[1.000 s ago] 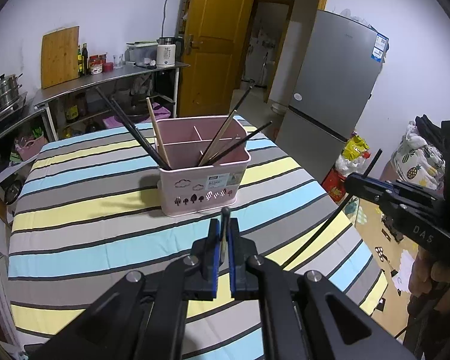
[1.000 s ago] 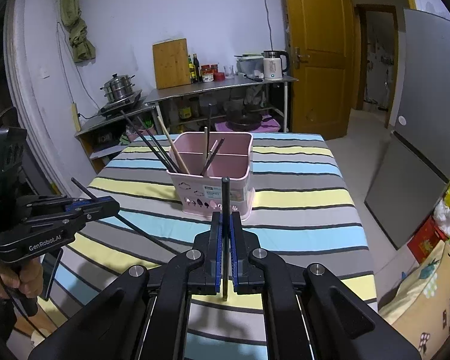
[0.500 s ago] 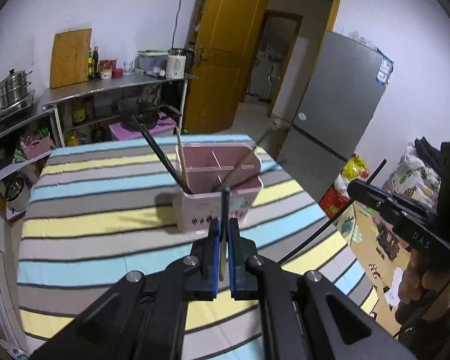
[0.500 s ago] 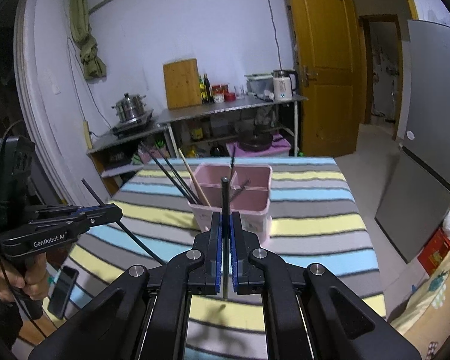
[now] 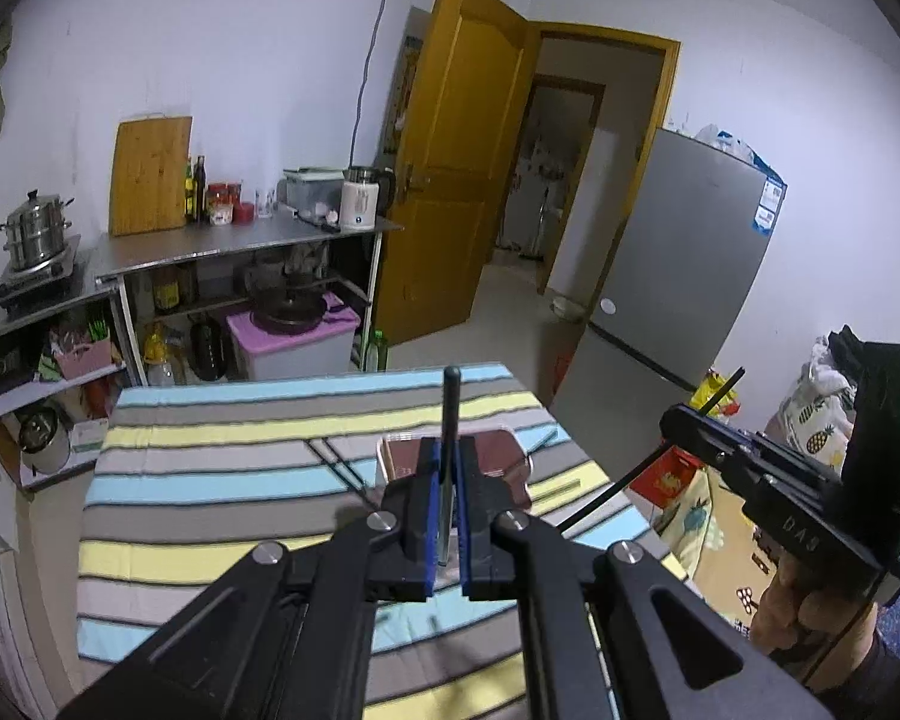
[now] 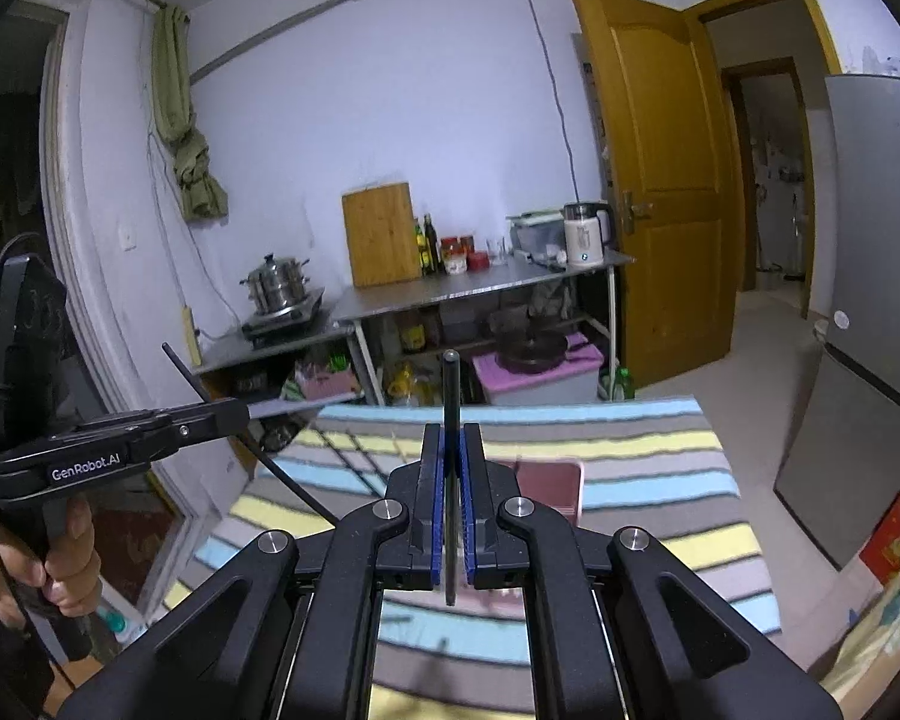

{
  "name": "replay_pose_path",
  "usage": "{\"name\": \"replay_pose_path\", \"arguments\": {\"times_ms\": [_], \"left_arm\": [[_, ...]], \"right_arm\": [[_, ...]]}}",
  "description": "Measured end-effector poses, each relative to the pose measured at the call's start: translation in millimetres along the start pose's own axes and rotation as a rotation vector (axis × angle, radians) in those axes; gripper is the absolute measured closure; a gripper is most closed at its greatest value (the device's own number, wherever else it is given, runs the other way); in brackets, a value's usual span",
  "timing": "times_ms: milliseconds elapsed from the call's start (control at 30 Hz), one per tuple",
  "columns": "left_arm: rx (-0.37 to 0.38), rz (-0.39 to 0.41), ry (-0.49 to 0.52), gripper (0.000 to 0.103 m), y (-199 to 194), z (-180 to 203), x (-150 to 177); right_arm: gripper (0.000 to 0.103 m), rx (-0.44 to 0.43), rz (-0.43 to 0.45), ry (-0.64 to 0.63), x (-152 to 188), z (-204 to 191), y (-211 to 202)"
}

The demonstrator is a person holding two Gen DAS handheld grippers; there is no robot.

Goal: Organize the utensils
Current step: 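Lift both black chopsticks and carry them over the pink basket, then open both tools to drop the black chopsticks into the basket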

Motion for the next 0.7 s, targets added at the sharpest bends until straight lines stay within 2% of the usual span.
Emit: {"name": "replay_pose_path", "arguments": {"times_ms": [167,367,700], "left_arm": [[-0.001,0.008,0.003,0.098,15,-5,-13],[0.007,-0.011,-0.001,0.098,40,-8,-13],[0.004,-0.071,-0.024,0.098,84,-20,12]], "right_arm": [[0.099,0.008,0.032,0.018,-15,6,15],[0.099,0.023,0.035,0.016,-18,12,39],[0.099,0.034,-0.034,0.023,13,21,80]]}}
Point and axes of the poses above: each gripper's, at about its wrist camera, not at the fingertips, and y roughly the way its jaws point, z to its right, x to its underside, the point moved 9 cm from there along y, roughly the way its jaws point, and after that the axes turned 2 degrees about -y, right-handed, at the moved point
